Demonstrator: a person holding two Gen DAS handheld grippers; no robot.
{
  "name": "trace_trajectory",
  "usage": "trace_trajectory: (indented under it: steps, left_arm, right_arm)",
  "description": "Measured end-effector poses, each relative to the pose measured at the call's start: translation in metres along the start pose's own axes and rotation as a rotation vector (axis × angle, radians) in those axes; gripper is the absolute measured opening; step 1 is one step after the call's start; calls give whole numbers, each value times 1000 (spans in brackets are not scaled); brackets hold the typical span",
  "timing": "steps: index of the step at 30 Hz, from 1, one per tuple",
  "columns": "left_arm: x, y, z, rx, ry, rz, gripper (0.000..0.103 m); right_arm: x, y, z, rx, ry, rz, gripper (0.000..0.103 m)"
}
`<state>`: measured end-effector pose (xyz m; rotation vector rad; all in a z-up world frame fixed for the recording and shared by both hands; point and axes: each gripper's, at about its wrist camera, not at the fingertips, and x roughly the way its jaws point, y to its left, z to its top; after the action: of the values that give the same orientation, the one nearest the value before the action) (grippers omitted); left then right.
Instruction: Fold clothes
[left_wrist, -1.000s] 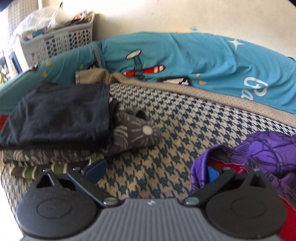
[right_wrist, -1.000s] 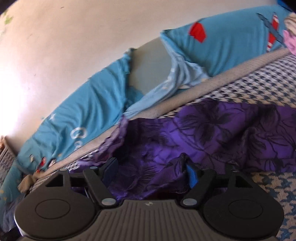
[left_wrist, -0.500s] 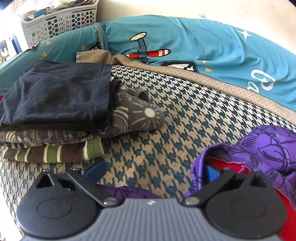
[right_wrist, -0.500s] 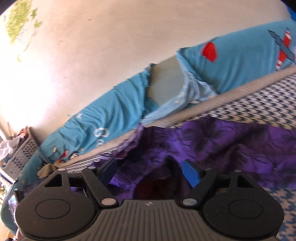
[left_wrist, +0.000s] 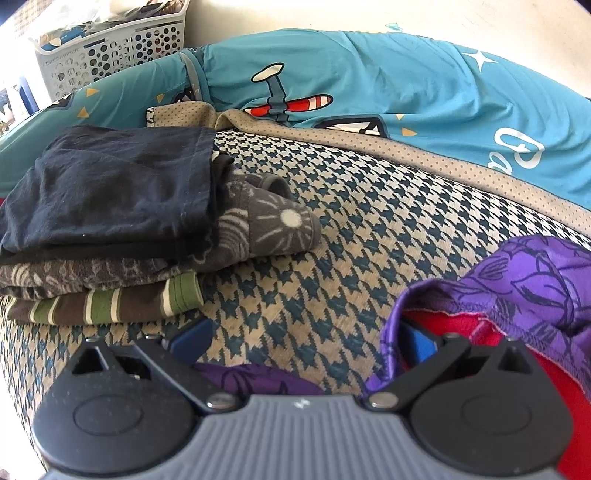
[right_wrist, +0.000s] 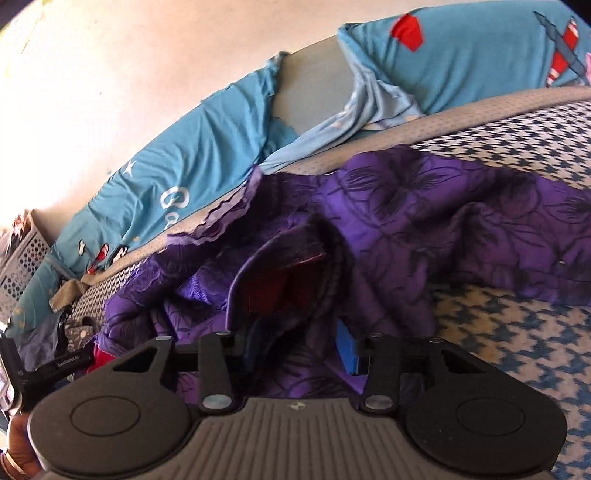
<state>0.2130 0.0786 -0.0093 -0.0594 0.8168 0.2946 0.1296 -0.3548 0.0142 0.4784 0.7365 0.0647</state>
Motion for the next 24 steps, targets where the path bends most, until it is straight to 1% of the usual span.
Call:
trace_trajectory:
  steps: [3, 9, 13, 17, 20, 24]
  left_arm:
    - [0, 1, 0, -2, 0, -2, 103]
    - [-1, -1, -2, 12, 0, -7, 103]
    - [-2, 1, -2, 4, -4, -10, 103]
    - [-1, 0, -1, 6, -1, -10, 103]
    - [-2, -1, -2, 12, -4, -11, 103]
    - [-2, -2, -2, 14, -6, -9, 103]
  right_arm:
    - [7, 6, -1, 17, 3, -3, 42]
    - [18, 11, 3, 47, -19, -54, 39]
    - [14, 13, 7, 53, -42, -98, 30]
    - [4, 1, 7, 165, -17, -70, 22]
    - [0, 2, 5, 165, -10, -63, 19]
    - [-1, 6, 2, 170, -2, -61, 19]
